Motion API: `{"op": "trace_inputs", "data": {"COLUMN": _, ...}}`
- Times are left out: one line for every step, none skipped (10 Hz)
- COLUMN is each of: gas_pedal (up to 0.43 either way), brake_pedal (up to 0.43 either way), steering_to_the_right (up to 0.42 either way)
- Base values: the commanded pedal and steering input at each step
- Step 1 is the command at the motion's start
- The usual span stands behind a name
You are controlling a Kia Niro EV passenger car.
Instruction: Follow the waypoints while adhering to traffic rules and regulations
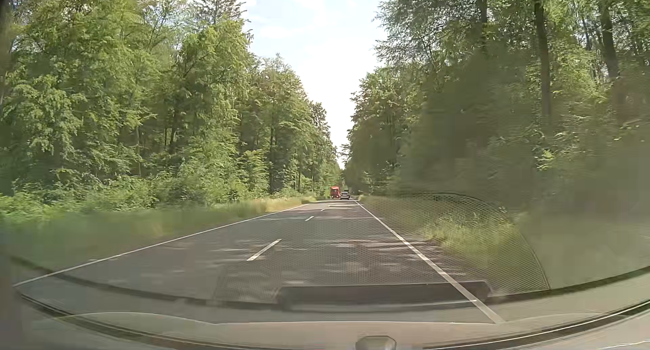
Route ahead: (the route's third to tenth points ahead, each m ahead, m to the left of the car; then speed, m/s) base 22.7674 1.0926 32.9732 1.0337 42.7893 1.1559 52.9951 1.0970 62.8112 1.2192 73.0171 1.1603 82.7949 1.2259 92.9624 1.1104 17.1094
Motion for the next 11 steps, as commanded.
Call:
{"op": "trace_inputs", "data": {"gas_pedal": 0.079, "brake_pedal": 0.037, "steering_to_the_right": -0.001}}
{"op": "trace_inputs", "data": {"gas_pedal": 0.079, "brake_pedal": 0.037, "steering_to_the_right": 0.000}}
{"op": "trace_inputs", "data": {"gas_pedal": 0.079, "brake_pedal": 0.030, "steering_to_the_right": 0.000}}
{"op": "trace_inputs", "data": {"gas_pedal": 0.079, "brake_pedal": 0.030, "steering_to_the_right": 0.000}}
{"op": "trace_inputs", "data": {"gas_pedal": 0.079, "brake_pedal": 0.030, "steering_to_the_right": 0.000}}
{"op": "trace_inputs", "data": {"gas_pedal": 0.079, "brake_pedal": 0.030, "steering_to_the_right": 0.000}}
{"op": "trace_inputs", "data": {"gas_pedal": 0.079, "brake_pedal": 0.037, "steering_to_the_right": 0.000}}
{"op": "trace_inputs", "data": {"gas_pedal": 0.079, "brake_pedal": 0.037, "steering_to_the_right": 0.000}}
{"op": "trace_inputs", "data": {"gas_pedal": 0.079, "brake_pedal": 0.030, "steering_to_the_right": 0.000}}
{"op": "trace_inputs", "data": {"gas_pedal": 0.087, "brake_pedal": 0.030, "steering_to_the_right": 0.000}}
{"op": "trace_inputs", "data": {"gas_pedal": 0.087, "brake_pedal": 0.030, "steering_to_the_right": 0.000}}
